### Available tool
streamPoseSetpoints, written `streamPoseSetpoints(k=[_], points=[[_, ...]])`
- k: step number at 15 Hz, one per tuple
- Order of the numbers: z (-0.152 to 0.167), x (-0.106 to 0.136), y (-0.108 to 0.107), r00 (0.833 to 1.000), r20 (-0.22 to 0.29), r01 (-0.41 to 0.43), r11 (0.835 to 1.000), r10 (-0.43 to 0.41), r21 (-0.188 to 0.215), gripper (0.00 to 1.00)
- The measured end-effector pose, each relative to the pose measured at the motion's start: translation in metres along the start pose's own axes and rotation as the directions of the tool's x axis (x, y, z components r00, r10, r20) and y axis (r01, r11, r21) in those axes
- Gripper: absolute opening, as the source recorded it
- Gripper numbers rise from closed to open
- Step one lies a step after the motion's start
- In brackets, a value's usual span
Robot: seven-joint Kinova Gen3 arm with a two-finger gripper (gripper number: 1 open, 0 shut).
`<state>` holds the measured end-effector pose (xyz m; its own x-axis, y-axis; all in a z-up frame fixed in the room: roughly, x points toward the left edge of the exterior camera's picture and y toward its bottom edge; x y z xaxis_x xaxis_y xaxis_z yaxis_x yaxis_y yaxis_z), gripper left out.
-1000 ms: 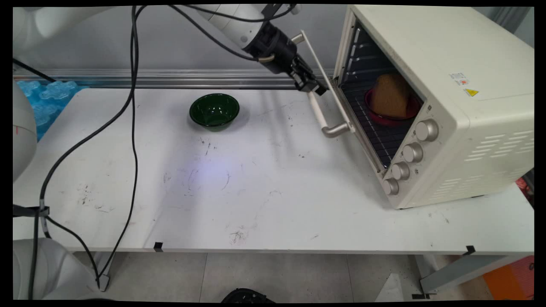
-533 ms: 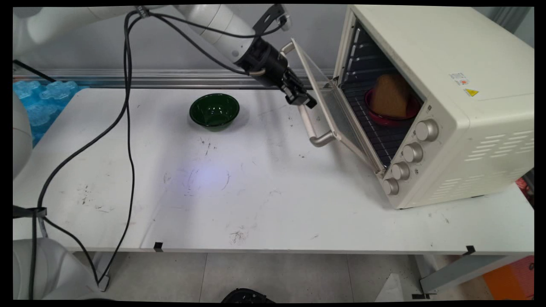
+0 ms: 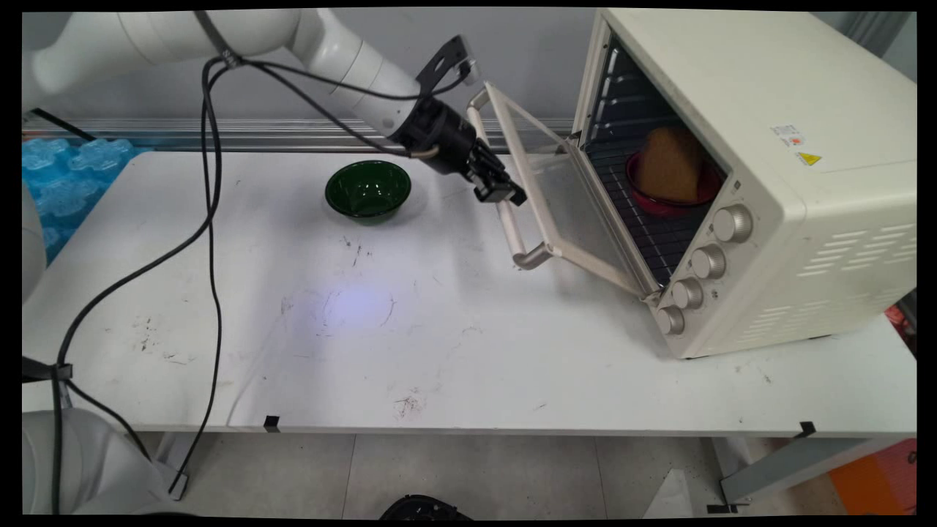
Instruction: Open the oven
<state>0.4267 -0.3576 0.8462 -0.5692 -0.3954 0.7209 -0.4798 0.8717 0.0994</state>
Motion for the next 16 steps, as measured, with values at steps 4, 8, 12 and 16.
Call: streamPoseSetpoints(k=[4, 8, 12, 16], points=[[0.005, -0.019, 0.002, 1.000, -0.013, -0.016, 1.000, 0.016, 0.009, 0.00], [0.012, -0.034, 0.002, 0.999, -0.030, -0.040, 0.999, 0.040, 0.017, 0.00], [0.018, -0.048, 0.002, 0.997, -0.043, -0.059, 0.998, 0.060, 0.027, 0.00], [0.023, -0.062, 0.000, 0.995, -0.055, -0.077, 0.996, 0.080, 0.040, 0.00]])
